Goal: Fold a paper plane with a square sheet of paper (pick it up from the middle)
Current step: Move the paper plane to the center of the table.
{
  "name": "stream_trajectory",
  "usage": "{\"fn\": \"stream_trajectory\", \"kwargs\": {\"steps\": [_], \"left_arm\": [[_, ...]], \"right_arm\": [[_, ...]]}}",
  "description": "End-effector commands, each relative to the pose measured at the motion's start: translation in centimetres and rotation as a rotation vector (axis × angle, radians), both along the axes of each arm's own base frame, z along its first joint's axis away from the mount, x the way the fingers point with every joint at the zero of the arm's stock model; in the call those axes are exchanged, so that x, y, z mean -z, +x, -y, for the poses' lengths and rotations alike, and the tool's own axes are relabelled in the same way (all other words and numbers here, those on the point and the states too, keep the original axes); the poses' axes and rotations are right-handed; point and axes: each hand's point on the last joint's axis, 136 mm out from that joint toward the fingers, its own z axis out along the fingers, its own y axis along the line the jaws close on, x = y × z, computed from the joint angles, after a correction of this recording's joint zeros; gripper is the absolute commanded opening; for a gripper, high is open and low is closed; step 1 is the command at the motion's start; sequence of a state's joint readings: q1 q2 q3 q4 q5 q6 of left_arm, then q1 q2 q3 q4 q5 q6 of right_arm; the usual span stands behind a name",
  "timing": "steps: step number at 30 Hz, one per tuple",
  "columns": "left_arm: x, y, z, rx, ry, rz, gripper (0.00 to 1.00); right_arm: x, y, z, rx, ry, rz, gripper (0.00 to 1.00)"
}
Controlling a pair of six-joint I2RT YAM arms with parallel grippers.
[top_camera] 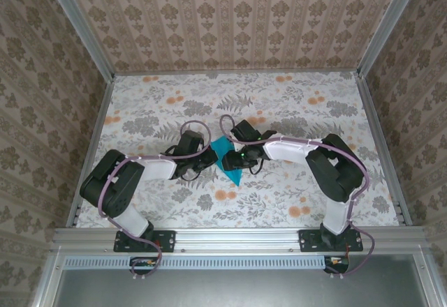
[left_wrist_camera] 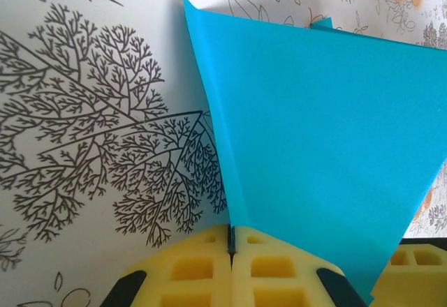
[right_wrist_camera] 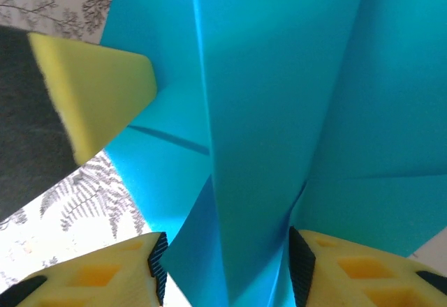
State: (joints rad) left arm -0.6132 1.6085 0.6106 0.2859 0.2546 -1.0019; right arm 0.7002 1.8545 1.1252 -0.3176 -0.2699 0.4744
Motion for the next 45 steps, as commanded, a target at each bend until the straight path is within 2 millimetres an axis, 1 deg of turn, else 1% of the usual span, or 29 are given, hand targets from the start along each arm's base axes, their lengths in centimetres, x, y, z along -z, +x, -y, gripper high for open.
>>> {"fn": "stream_trajectory", "kwargs": {"steps": [1, 5, 7, 10, 12, 15, 17, 21, 23, 28, 29, 30, 35, 38, 41, 42, 44, 45], "left_arm": [[-0.4, 0.2, 0.0, -0.009, -0.025, 0.001, 0.05], [-0.7, 0.2, -0.1, -0.011, -0.020, 0.005, 0.12], [-0.9, 0.3, -0.2, -0.014, -0.016, 0.009, 0.15], [-1.2, 0.2, -0.8, -0.024, -0.006, 0.011, 0.25], [-1.7, 0.4, -1.3, -0.035, -0.001, 0.017, 0.34], [-2.3, 0.4, -2.5, -0.055, 0.032, 0.017, 0.49], [-2.7, 0.4, -3.6, -0.070, 0.066, 0.019, 0.56], [-3.5, 0.4, -5.9, -0.113, 0.132, 0.028, 0.73], [-3.6, 0.4, -7.0, -0.132, 0.170, 0.027, 0.79], [-4.0, 0.1, -9.1, -0.164, 0.244, 0.027, 0.90], [-4.2, 0.0, -9.4, -0.164, 0.252, 0.032, 0.96], [-4.2, -0.1, -9.7, -0.166, 0.265, 0.036, 1.00], [-4.3, -0.5, -10.8, -0.172, 0.306, 0.035, 1.00], [-4.3, -0.6, -11.1, -0.170, 0.318, 0.029, 1.00], [-4.2, -0.9, -11.3, -0.163, 0.335, 0.018, 1.00], [-4.3, -0.4, -12.2, -0.186, 0.339, 0.015, 1.00], [-4.6, -0.2, -12.7, -0.192, 0.354, 0.018, 1.00], [-4.9, 0.0, -13.1, -0.195, 0.359, 0.024, 1.00]], "right_arm": [[0.9, 0.1, 1.0, 0.009, -0.104, 0.008, 0.50], [1.0, 0.2, 1.2, 0.011, -0.140, 0.018, 0.48], [0.9, 0.3, 1.2, 0.016, -0.147, 0.020, 0.42], [0.6, 0.5, 1.3, 0.026, -0.165, 0.031, 0.30], [0.3, 0.8, 1.6, 0.039, -0.178, 0.042, 0.22], [-1.0, 1.5, 2.2, 0.061, -0.210, 0.082, 0.13], [-2.2, 2.2, 2.8, 0.076, -0.241, 0.125, 0.11], [-5.7, 4.2, 4.1, 0.113, -0.312, 0.219, 0.11], [-6.6, 5.4, 4.5, 0.128, -0.317, 0.239, 0.11], [-6.0, 8.6, 5.1, 0.159, -0.320, 0.212, 0.12], [-5.8, 9.2, 5.2, 0.159, -0.325, 0.200, 0.12], [-5.5, 9.9, 5.5, 0.171, -0.332, 0.192, 0.12], [-4.1, 12.2, 6.5, 0.198, -0.350, 0.160, 0.14], [-2.6, 13.0, 7.2, 0.216, -0.371, 0.134, 0.15], [-1.4, 13.3, 7.8, 0.247, -0.385, 0.108, 0.17], [-1.3, 13.4, 7.8, 0.250, -0.386, 0.106, 0.19], [-1.5, 13.3, 7.9, 0.257, -0.385, 0.104, 0.24], [-2.0, 13.3, 7.9, 0.261, -0.383, 0.106, 0.27]]}}
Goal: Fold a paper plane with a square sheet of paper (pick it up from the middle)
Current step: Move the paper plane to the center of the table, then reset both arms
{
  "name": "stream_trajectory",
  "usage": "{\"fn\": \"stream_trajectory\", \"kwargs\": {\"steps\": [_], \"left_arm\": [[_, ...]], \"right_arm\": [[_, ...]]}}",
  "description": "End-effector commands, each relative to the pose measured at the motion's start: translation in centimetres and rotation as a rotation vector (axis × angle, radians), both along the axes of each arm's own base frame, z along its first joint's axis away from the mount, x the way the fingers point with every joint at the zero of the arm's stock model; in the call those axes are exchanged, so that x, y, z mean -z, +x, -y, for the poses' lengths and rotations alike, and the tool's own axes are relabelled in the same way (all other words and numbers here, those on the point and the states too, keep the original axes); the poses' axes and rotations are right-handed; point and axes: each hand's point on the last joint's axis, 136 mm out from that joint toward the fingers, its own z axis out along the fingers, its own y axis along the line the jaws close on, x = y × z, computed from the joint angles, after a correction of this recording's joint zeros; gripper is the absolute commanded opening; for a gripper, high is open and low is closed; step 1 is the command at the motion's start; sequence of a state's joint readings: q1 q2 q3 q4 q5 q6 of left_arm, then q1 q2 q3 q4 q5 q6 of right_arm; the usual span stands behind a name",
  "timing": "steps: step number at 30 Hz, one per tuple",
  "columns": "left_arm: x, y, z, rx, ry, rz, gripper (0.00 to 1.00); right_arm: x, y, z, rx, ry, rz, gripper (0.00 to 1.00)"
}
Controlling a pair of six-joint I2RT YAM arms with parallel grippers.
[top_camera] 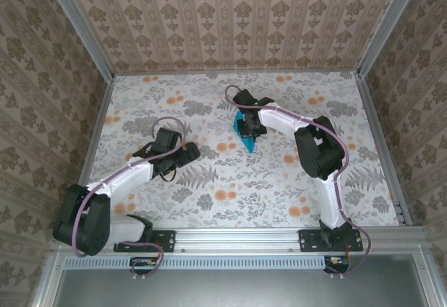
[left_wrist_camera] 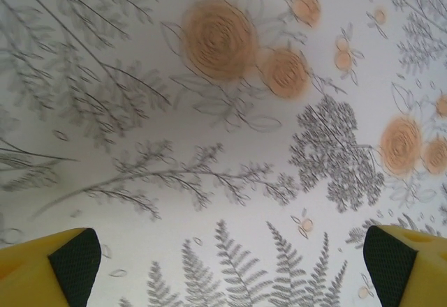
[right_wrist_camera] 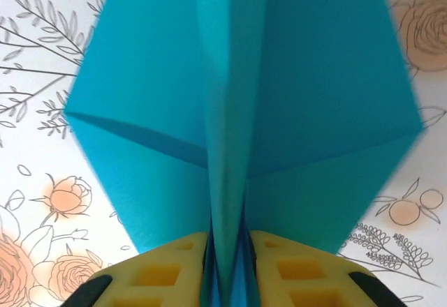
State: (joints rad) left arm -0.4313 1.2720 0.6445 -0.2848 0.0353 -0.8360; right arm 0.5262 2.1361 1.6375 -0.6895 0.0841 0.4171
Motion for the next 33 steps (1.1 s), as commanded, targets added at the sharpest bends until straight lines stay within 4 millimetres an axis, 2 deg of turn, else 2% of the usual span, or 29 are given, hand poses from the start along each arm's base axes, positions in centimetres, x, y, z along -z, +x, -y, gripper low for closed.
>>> {"fn": "stream_trajectory", "kwargs": {"steps": [1, 5, 10, 13, 15, 19, 24, 27, 30, 33], "left_arm": [[-2.1, 1.1, -1.4, -0.001, 0.043, 0.044, 1.00], [-4.9, 2.7, -3.1, -0.008, 0.088, 0.113, 1.00], [-8.7, 4.7, -7.2, -0.069, 0.194, 0.208, 1.00], [-10.1, 5.5, -9.9, -0.116, 0.246, 0.272, 1.00], [-10.5, 5.7, -12.0, -0.160, 0.281, 0.307, 1.00], [-10.0, 5.8, -15.2, -0.208, 0.370, 0.359, 1.00], [-8.1, 5.3, -17.9, -0.224, 0.506, 0.396, 1.00], [-6.9, 5.2, -18.8, -0.209, 0.567, 0.404, 1.00], [-5.8, 5.5, -18.8, -0.161, 0.624, 0.480, 1.00], [-5.6, 5.8, -18.3, -0.122, 0.639, 0.574, 1.00]], "right_arm": [[-2.0, 0.5, 0.2, 0.019, -0.017, 0.023, 0.28], [-6.2, 0.6, 0.7, 0.039, 0.002, 0.101, 0.43], [-12.6, 0.8, 3.4, 0.100, -0.003, 0.268, 0.61], [-15.6, 0.8, 6.8, 0.182, -0.024, 0.395, 0.70], [-17.4, 0.8, 9.8, 0.249, -0.022, 0.475, 0.78], [-19.2, 0.4, 15.7, 0.352, -0.086, 0.614, 0.90], [-18.2, -1.8, 23.2, 0.493, -0.235, 0.725, 1.00], [-15.9, -3.0, 26.2, 0.545, -0.318, 0.766, 1.00], [-12.4, -4.1, 27.9, 0.587, -0.321, 0.752, 1.00], [-10.0, -4.3, 28.1, 0.558, -0.340, 0.756, 1.00]]}}
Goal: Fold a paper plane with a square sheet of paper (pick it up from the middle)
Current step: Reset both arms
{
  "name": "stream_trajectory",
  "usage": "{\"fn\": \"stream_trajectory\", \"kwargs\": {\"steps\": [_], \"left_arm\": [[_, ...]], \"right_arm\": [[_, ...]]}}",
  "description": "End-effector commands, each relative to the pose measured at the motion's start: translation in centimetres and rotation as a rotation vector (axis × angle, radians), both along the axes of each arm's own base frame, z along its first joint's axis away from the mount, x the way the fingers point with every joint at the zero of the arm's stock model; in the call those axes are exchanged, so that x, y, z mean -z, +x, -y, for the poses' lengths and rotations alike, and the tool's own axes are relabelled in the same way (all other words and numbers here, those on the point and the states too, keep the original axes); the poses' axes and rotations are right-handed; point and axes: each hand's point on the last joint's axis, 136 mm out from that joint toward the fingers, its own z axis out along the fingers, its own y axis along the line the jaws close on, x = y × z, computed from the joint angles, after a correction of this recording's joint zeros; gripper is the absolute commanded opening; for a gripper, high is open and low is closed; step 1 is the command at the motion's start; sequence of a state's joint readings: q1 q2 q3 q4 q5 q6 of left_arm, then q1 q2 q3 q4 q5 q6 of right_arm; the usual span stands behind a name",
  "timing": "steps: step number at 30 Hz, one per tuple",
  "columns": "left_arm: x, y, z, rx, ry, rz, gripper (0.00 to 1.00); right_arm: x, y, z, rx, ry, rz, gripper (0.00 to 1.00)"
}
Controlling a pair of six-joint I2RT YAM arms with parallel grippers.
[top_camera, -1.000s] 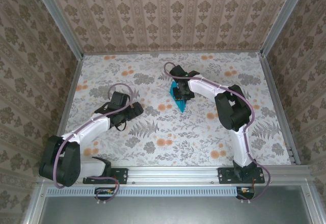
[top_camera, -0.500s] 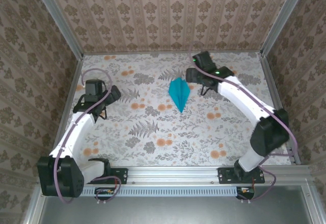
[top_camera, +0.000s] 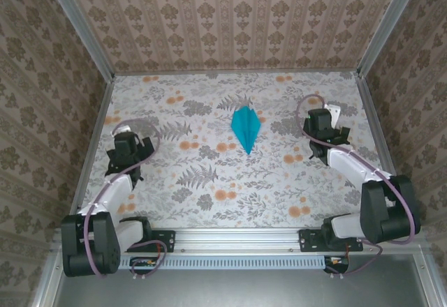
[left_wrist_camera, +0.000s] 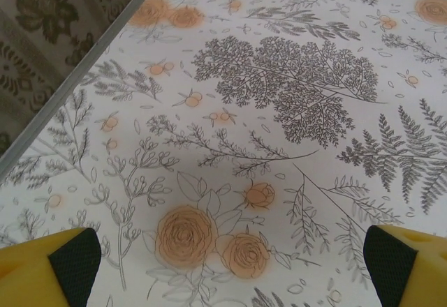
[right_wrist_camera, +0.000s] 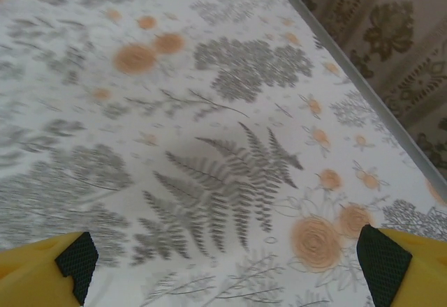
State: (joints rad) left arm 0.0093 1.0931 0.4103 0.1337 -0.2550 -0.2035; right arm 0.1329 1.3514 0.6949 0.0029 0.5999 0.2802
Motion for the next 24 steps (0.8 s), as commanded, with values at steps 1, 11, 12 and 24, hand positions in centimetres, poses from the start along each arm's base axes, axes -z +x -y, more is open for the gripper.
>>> {"fn": "stream_trajectory", "kwargs": {"steps": [1, 11, 12, 24], "left_arm": [[-2.3, 1.8, 0.2, 0.086, 0.098, 0.159, 1.00], [-3.1, 4.1, 3.7, 0.289, 0.058, 0.331, 0.98], [-3.1, 4.3, 3.8, 0.295, 0.057, 0.335, 0.98], [-0.6, 7.0, 3.8, 0.309, 0.067, 0.292, 1.00]], "right_arm": [[-0.8, 1.5, 0.1, -0.028, -0.040, 0.125, 1.00], [-0.7, 2.3, -3.4, -0.300, -0.023, 0.290, 1.00], [-0.6, 2.3, -3.6, -0.320, -0.022, 0.305, 1.00], [2.2, 3.2, -4.0, -0.386, 0.019, 0.308, 1.00]]}}
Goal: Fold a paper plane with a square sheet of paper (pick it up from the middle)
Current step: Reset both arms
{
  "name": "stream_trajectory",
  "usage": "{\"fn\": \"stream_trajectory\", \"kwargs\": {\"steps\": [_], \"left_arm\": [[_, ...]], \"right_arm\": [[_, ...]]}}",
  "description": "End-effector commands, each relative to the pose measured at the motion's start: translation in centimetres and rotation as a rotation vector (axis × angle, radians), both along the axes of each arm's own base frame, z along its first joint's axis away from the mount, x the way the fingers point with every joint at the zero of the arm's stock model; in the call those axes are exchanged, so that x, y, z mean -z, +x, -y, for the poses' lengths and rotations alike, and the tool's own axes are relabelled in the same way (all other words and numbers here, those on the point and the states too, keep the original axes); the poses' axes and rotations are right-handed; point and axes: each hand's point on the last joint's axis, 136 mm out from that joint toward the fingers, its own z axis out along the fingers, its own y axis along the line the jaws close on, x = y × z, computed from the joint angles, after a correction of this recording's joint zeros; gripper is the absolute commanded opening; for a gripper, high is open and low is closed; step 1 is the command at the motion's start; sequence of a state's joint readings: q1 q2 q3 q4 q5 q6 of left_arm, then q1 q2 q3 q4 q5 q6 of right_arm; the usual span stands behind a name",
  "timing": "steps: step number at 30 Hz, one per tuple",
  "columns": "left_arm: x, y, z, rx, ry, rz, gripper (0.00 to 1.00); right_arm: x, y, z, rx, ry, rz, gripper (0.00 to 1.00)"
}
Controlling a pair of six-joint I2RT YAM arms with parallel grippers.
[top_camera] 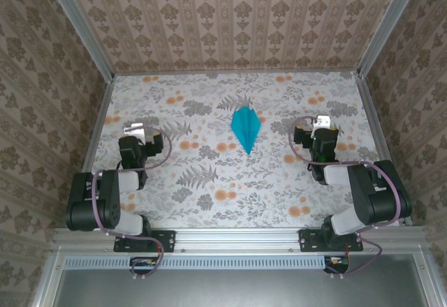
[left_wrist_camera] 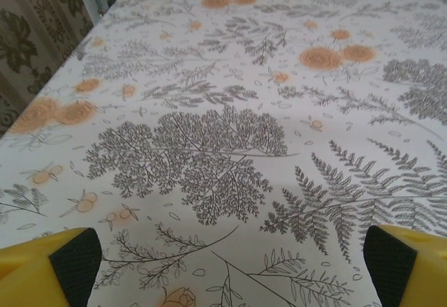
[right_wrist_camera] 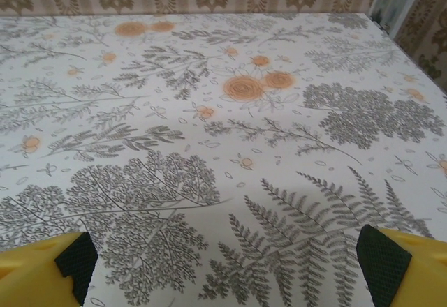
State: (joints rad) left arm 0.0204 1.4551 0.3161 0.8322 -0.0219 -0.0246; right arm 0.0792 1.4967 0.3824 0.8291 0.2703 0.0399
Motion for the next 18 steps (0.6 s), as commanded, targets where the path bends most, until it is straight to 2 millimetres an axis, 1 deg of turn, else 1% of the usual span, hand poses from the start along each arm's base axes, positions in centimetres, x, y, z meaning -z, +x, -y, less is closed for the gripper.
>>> {"fn": "stream_trajectory", "kwargs": {"steps": [1, 6, 10, 17, 18], "left_arm": [[-1.6, 1.7, 0.4, 0.035, 0.016, 0.074, 1.00], [-1.1, 2.5, 1.0, 0.052, 0.042, 0.038, 1.00], [-1.0, 2.5, 1.0, 0.033, 0.070, 0.026, 1.00], [-1.0, 2.5, 2.0, 0.074, 0.095, 0.031, 1.00], [-1.0, 2.5, 1.9, 0.068, 0.094, 0.029, 1.00]], "right_arm": [[-0.5, 0.7, -0.6, -0.047, 0.007, 0.050, 1.00], [-0.4, 0.8, -0.5, -0.049, 0.017, 0.037, 1.00], [-0.3, 1.0, 0.0, -0.039, 0.042, 0.027, 1.00], [-0.2, 1.0, 0.0, -0.042, 0.043, 0.026, 1.00], [-0.2, 1.0, 0.0, -0.041, 0.043, 0.027, 1.00]]}}
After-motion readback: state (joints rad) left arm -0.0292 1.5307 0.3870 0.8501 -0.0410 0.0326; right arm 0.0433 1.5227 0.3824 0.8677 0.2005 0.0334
